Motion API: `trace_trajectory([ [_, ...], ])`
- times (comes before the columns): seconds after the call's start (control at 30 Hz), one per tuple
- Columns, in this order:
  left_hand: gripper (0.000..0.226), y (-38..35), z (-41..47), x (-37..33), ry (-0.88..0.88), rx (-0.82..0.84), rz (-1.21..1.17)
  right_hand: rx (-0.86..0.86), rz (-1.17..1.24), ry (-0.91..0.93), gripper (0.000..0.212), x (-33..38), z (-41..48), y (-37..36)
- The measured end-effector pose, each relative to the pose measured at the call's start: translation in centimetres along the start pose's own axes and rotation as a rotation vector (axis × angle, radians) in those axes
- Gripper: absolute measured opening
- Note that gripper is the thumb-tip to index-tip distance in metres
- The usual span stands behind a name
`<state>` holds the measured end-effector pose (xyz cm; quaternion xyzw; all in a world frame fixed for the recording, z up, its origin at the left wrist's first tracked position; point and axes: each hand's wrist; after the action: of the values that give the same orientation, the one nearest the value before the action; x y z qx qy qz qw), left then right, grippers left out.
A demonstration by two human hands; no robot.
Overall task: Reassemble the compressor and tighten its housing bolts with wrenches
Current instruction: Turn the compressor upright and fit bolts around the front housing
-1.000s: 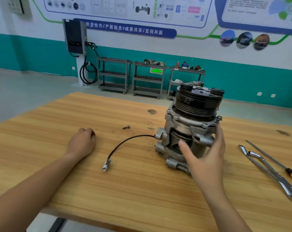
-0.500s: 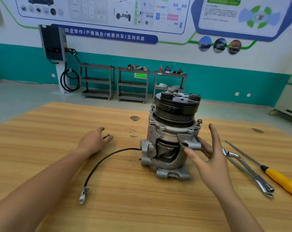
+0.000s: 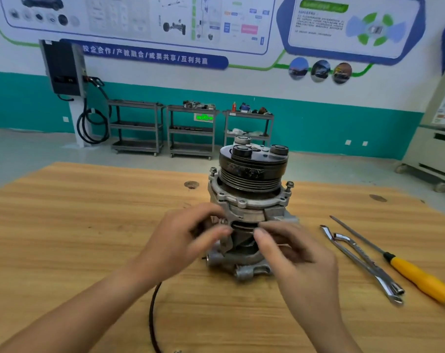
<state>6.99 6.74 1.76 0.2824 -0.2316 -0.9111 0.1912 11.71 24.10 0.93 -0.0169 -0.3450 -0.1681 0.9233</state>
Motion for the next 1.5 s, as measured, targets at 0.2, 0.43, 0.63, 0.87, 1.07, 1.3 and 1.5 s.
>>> trace_trajectory([
  [0.2,0.015,-1.3,-0.4,-3.2,-0.346,-0.028,0.223,0.19,0.385,-0.338,0.025,1.3,-0.4,-0.1],
  [0.43,0.04,1.8,-1.2,3.9,0.17,-0.04,0.297,0.016,0.035,-0.225,0.032,-0.4,3.1,3.3],
  [0.63,0.026,0.9,-4.8,10.8,0.43,0.432,0.61,0.106,-0.289,-0.059,0.024,-2.3,7.1,4.2],
  [0.87,0.037,3.6,-4.6,10.3,0.609,0.542,0.456,0.146,-0.285,-0.004,0.027,-3.1,8.0,3.6],
  [1.07,0.038,5.3,-5.3,10.3,0.681,0.63,0.477,0.2,-0.402,0.129,0.019,-3.1,7.8,3.8],
  [1.3,0.018,5.7,-5.1,10.3,0.681,0.629,0.497,0.251,-0.498,0.305,0.014,-3.2,8.0,4.3],
  [1.5,0.022,5.9,-5.4,10.3,0.73,0.56,0.427,0.323,-0.528,0.36,0.017,-3.5,8.0,4.6],
])
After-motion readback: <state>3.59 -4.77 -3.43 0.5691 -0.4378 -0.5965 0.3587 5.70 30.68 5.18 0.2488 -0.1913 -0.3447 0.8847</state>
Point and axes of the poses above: each hand's wrist, its own z-axis towards the middle knuckle, its own y-axis out of the back of the hand, x = y × z, and after that the axes turned 4 degrees about y, right-handed
